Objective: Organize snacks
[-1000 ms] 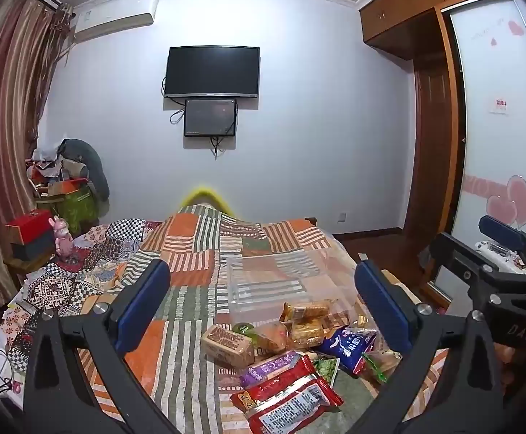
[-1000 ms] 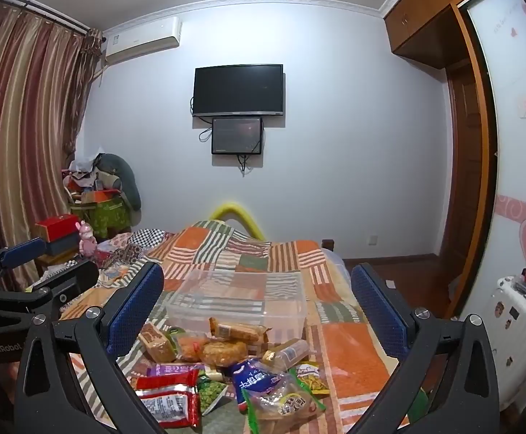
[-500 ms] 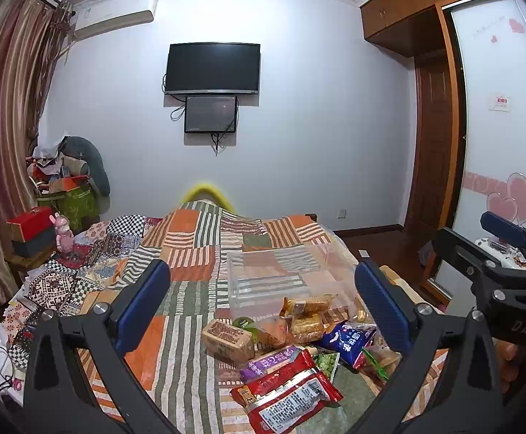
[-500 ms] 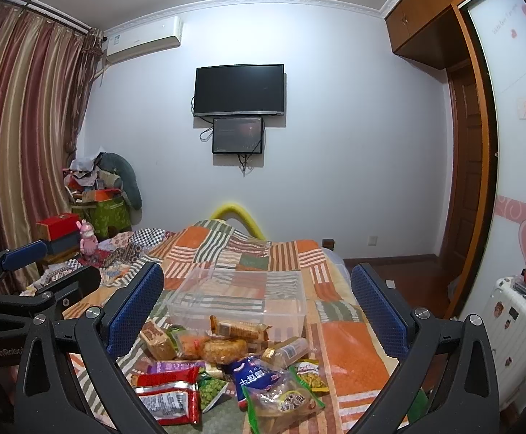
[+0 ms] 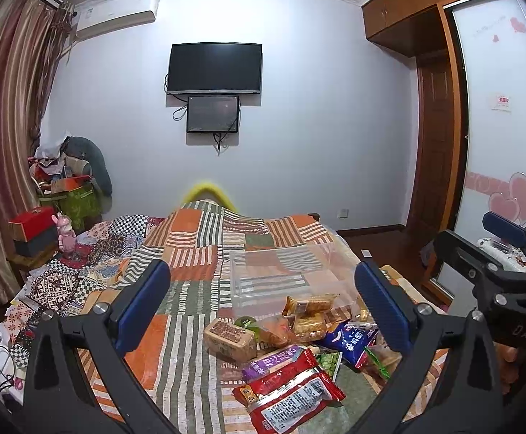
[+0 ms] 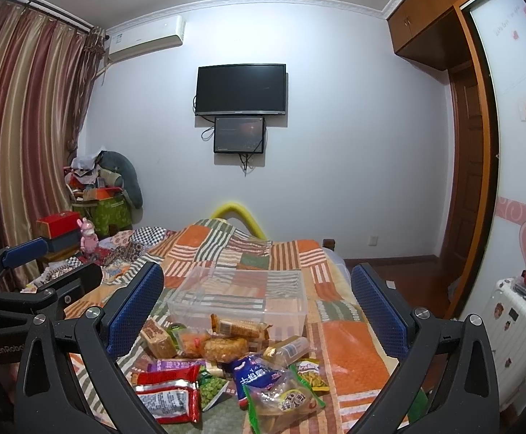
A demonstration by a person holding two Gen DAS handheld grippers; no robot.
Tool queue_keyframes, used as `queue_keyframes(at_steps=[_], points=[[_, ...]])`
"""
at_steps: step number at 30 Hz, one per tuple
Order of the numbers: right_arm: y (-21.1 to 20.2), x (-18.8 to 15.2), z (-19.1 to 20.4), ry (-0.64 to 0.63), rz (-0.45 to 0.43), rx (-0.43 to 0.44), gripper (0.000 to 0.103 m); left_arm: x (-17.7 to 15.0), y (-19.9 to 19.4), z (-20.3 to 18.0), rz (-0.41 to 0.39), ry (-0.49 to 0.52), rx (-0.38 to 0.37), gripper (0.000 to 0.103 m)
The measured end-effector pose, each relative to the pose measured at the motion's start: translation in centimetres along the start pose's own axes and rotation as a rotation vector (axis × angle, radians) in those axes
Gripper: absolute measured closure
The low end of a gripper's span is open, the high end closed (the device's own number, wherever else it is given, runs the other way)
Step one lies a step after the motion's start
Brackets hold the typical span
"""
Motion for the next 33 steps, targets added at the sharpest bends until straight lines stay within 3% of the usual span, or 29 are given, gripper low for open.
queue_keyframes(at_steps=[33], points=[[0.02,-0.17,-0.26,0.008,0.004,-0.001,0.0,0.04,0.04,0.01,0.003,-0.003,0.001,0.0]])
Point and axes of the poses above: each gripper's, at about its wrist camera, not at the fingertips, and y roughly the way its jaws point, z to its left, x to its top, the point moved 1 cm from there along y, roughly the way its jaws point, and after that the axes turned 9 degrees about -y, right-handed, at the moved point
